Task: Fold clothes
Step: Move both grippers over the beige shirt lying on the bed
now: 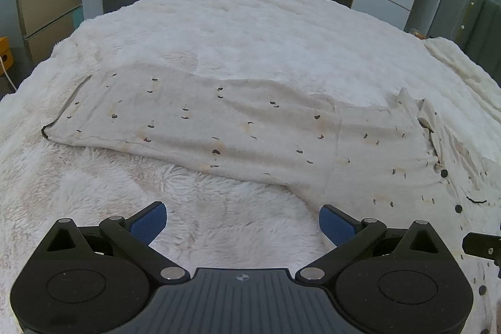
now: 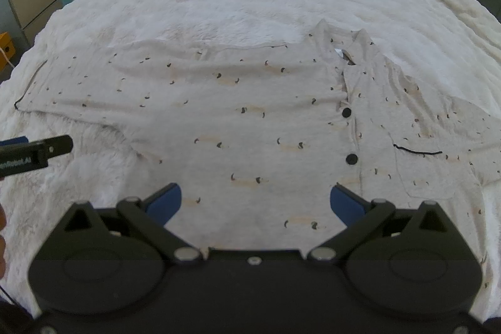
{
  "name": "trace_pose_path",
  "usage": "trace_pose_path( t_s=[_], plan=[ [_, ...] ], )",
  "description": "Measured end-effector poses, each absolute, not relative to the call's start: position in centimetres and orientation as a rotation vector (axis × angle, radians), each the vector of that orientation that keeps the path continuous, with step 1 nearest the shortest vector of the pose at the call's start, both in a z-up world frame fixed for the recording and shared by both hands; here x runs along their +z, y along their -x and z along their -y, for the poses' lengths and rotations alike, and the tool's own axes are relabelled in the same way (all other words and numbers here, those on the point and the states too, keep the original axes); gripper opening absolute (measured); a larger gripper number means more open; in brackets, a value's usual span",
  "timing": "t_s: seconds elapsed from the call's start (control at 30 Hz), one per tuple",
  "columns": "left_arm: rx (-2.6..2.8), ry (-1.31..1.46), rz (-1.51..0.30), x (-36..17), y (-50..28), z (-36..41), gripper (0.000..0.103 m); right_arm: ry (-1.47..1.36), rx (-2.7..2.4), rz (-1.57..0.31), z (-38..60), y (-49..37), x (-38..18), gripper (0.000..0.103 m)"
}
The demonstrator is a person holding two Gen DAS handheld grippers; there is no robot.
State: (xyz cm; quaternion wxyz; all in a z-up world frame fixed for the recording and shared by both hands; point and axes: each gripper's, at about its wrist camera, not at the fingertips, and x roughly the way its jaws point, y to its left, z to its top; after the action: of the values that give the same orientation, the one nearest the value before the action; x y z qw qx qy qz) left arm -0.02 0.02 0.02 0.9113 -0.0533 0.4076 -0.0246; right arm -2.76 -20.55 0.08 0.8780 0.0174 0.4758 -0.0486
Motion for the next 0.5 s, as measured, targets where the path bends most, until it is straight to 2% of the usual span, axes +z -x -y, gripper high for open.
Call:
trace_pose_path(
  t_s=[0.5],
  plan=[
    [-0.045,0.118,-0.838,0.44,0.39,-0.44,0.103,-0.025,-0.110,-0.980,20.30,3.24,0.62,0.102]
  ],
)
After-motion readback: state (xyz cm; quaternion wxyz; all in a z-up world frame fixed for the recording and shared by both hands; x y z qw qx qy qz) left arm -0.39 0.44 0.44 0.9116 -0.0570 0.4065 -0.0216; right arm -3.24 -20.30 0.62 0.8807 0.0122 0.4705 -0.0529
